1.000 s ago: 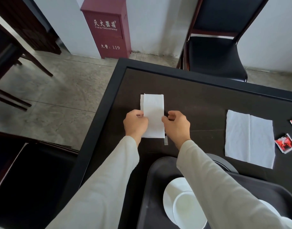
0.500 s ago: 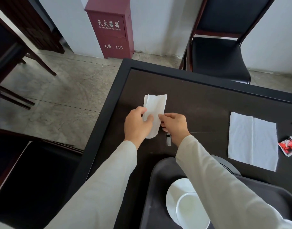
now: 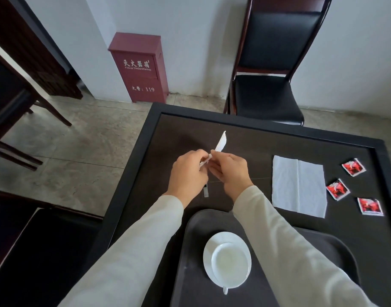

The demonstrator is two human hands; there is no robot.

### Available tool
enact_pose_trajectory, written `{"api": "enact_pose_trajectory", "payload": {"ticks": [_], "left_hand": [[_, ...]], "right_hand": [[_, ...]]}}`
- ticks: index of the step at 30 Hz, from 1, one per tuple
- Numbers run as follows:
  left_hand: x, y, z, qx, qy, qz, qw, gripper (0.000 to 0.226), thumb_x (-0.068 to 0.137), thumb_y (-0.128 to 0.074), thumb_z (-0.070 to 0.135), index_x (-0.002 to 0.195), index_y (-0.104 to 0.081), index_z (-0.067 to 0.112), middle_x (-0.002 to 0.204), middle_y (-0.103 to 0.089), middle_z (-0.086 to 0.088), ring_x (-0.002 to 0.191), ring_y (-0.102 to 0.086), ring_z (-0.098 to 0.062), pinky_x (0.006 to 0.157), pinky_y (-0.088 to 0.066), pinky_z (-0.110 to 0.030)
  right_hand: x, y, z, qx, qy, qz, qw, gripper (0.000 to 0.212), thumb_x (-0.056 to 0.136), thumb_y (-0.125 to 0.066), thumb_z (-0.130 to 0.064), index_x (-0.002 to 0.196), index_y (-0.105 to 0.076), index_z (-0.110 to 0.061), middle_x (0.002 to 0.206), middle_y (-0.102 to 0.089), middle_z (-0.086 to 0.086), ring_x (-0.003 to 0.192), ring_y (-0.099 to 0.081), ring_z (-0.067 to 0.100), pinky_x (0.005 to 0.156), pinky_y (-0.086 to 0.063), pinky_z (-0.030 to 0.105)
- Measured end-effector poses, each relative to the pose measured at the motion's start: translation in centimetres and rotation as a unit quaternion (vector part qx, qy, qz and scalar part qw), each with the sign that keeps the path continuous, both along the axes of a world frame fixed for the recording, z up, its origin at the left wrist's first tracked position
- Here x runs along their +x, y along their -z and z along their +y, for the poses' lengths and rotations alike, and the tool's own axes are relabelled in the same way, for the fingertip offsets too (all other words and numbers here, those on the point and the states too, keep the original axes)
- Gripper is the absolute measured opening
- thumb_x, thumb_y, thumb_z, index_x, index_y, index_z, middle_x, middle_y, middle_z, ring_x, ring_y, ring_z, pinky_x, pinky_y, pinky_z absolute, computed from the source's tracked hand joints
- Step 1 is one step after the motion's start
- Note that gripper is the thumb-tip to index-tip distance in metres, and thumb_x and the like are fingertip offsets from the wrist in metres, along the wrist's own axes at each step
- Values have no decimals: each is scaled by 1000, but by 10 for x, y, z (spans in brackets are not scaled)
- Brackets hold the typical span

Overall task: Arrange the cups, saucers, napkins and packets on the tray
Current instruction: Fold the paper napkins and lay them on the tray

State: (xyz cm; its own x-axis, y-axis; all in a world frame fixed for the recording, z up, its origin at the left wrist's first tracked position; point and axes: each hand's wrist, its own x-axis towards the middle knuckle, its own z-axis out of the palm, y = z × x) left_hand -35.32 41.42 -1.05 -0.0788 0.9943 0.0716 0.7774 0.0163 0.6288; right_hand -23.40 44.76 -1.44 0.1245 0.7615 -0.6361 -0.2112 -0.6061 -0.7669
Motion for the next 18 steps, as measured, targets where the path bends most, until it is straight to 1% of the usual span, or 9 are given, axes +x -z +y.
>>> {"api": "enact_pose_trajectory", "payload": {"ticks": [2,5,7,10,12,14,15,16,18], "left_hand": [[9,-18,-3,17,7,7,1000,15,93,-71,19,108,-73,21,96,-75,1,83,-70,-14,73,-59,-24],[26,-49,-6,42,14,-1,999,12,96,-68,22,106,-75,21,96,-76,0,82,-68,-11,67,-48,-12],[45,-72,-13,43,34,-4,998,13,98,-65,24,105,-75,22,96,-76,0,81,-63,-9,68,-45,-15],[75,-105,-26,40,59,1,997,16,98,-60,27,104,-75,24,96,-76,-1,82,-61,-12,72,-46,-23],[95,-128,-35,37,79,-15,996,17,98,-61,29,104,-76,24,98,-76,0,81,-59,-12,66,-44,-19],[112,-150,-46,21,110,-48,993,17,97,-61,31,103,-76,26,99,-74,5,78,-58,-7,63,-39,-13],[119,-161,-51,9,125,-68,990,17,97,-61,31,102,-76,27,97,-71,9,77,-58,-4,63,-38,-12],[126,-172,-57,0,137,-89,987,15,96,-62,31,101,-76,28,93,-67,15,78,-57,-1,63,-39,-12],[138,-192,-71,-11,143,-129,981,12,96,-63,33,98,-74,31,90,-63,21,83,-58,-1,64,-42,-13]], "right_hand": [[12,-15,-3,13,-2,3,1000,9,89,-76,-18,91,-75,-10,86,-79,8,79,-76,16,72,-63,27],[33,-34,-13,39,-15,16,999,15,91,-73,-20,93,-74,-6,86,-75,8,79,-71,17,71,-61,26],[54,-45,-27,55,-16,30,998,22,94,-70,-24,98,-74,-2,84,-72,8,78,-68,16,72,-58,26],[84,-60,-49,72,-4,41,997,29,98,-62,-30,103,-72,-3,82,-69,5,77,-63,16,74,-56,27],[105,-73,-64,86,5,20,996,32,99,-60,-36,105,-72,-7,88,-70,6,81,-63,17,71,-56,27],[128,-86,-78,112,10,-7,994,31,98,-61,-42,109,-70,-15,98,-70,2,90,-65,16,73,-54,27],[138,-92,-84,127,6,-15,992,31,96,-62,-44,115,-68,-20,108,-69,-1,100,-64,16,78,-53,28],[151,-97,-92,142,-4,-16,990,36,94,-62,-44,125,-63,-24,121,-65,-3,113,-60,17,85,-52,31],[174,-108,-106,156,-28,2,987,57,90,-65,-41,143,-47,-32,144,-52,-4,131,-48,20,105,-46,42]]}}
